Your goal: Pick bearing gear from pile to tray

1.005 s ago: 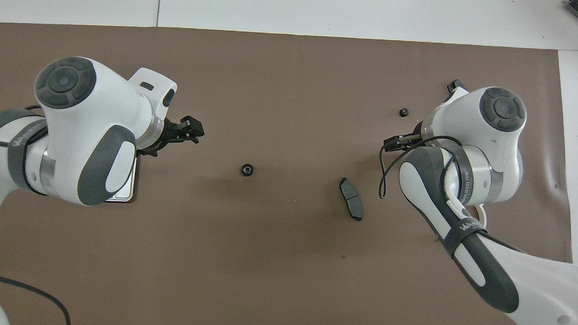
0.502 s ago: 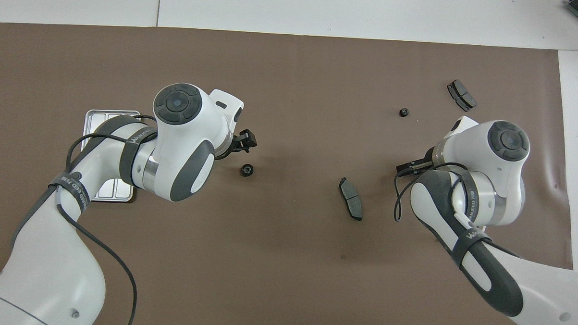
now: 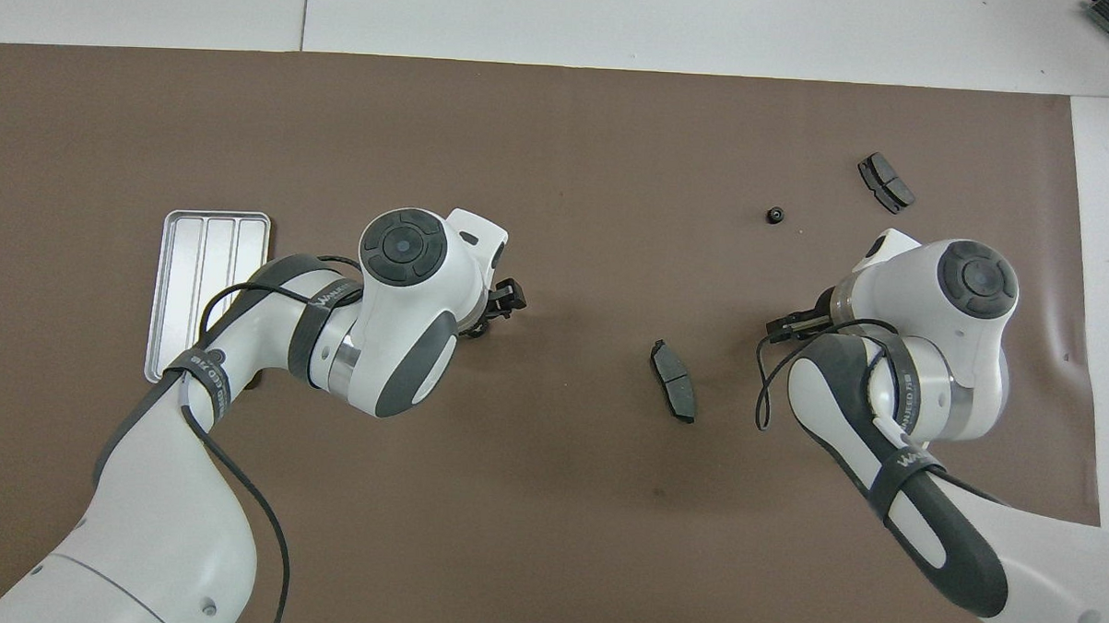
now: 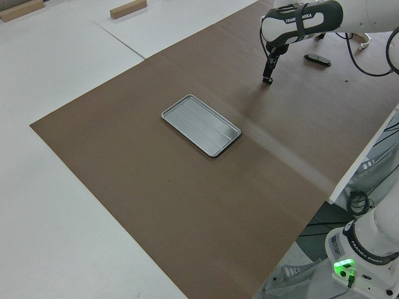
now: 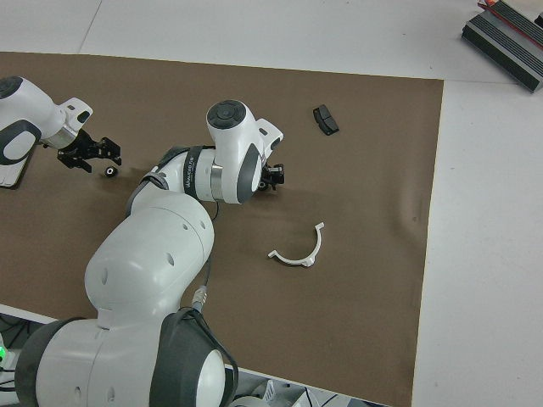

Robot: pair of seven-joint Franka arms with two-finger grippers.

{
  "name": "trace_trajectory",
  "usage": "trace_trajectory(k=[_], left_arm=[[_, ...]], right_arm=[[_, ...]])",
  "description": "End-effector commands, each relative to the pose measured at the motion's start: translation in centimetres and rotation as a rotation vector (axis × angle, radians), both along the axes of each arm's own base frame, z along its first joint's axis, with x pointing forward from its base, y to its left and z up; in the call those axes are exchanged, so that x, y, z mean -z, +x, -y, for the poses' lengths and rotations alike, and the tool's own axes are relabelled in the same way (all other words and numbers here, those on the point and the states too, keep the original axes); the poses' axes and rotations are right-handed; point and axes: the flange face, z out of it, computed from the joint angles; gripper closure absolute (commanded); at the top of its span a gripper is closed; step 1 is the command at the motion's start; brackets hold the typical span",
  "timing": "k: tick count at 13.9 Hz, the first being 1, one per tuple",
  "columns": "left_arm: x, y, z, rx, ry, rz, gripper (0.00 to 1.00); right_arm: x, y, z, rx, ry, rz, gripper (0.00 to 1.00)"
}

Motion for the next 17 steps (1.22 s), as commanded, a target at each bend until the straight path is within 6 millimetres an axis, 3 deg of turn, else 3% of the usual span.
trace_trajectory(k=[1,5,8,11,12,13,14,15,17], left_arm=[[0.8,-2.2,0.2,-0.004,0.009,0.026,0.00],[0.9,-2.5,0.1,-0.007,0.013,0.023,0.06],[0.9,-2.4,0.1,-0.007,0.010,0.028,0.21],[0.9,-2.2,0.0,-0.009,0.006,0.034,0.27],[0.8,-2.2,0.0,-0.008,0.003,0.040,0.29],[0.8,-2.1,0.0,-0.010,0.001,0.042,0.31],[0.7,-2.0,-0.1,-0.011,0.000,0.044,0.34],[0.7,-1.9,-0.2,-0.011,0.000,0.044,0.38],[0.8,-1.9,-0.2,-0.012,-0.001,0.045,0.42]], right_arm=[[-0.6,-0.4,0.2,-0.014,0.009,0.048,0.27],[0.1,-1.1,0.4,-0.013,0.008,0.031,0.27],[0.5,-1.4,0.3,-0.016,0.007,0.022,0.32],[0.4,-1.4,0.3,-0.012,0.008,0.028,0.45],[0.3,-1.3,0.3,-0.013,0.008,0.039,0.54],[0.3,-1.3,0.3,-0.007,0.008,0.038,0.71],[0.3,-1.3,0.1,0.007,0.009,0.038,0.95],[0.2,-1.3,0.0,0.022,0.010,0.040,1.00],[-0.1,-1.0,-0.3,0.038,0.012,0.047,1.00]])
